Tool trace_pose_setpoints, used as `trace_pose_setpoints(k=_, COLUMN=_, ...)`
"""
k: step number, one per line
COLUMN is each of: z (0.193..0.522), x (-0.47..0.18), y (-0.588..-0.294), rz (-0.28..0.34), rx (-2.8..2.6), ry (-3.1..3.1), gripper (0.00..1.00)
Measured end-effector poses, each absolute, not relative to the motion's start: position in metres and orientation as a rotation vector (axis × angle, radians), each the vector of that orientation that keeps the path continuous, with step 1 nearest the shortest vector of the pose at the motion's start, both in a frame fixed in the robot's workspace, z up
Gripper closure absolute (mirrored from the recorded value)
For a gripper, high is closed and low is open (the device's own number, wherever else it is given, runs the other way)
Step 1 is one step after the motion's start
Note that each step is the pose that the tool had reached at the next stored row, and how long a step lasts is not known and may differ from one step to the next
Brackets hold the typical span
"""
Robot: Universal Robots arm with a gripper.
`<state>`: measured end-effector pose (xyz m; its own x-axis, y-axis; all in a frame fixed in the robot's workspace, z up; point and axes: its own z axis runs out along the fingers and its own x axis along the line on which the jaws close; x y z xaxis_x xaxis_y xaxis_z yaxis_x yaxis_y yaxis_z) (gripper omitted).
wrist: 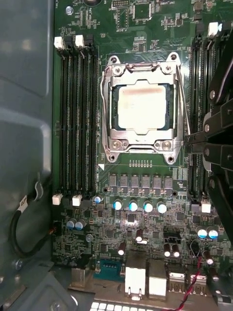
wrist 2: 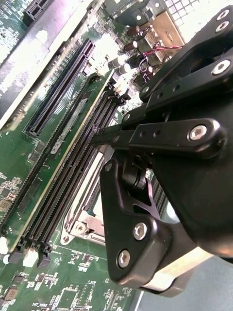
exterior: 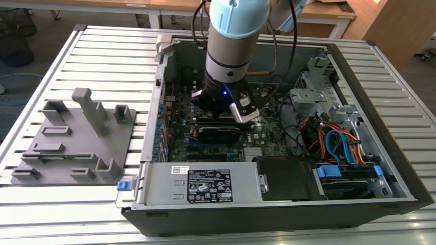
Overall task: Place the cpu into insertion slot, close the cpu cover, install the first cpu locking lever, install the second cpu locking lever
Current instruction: 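Install the second cpu locking lever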
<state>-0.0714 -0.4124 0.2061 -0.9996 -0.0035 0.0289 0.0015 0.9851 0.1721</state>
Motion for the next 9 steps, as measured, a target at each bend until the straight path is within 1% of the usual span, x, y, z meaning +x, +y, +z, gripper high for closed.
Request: trace_pose_setpoints(k=9, z=0.202, x=-0.0741, y=-0.4136, rz=-0.313, rx=0.002, ry=-3.097, gripper=0.9)
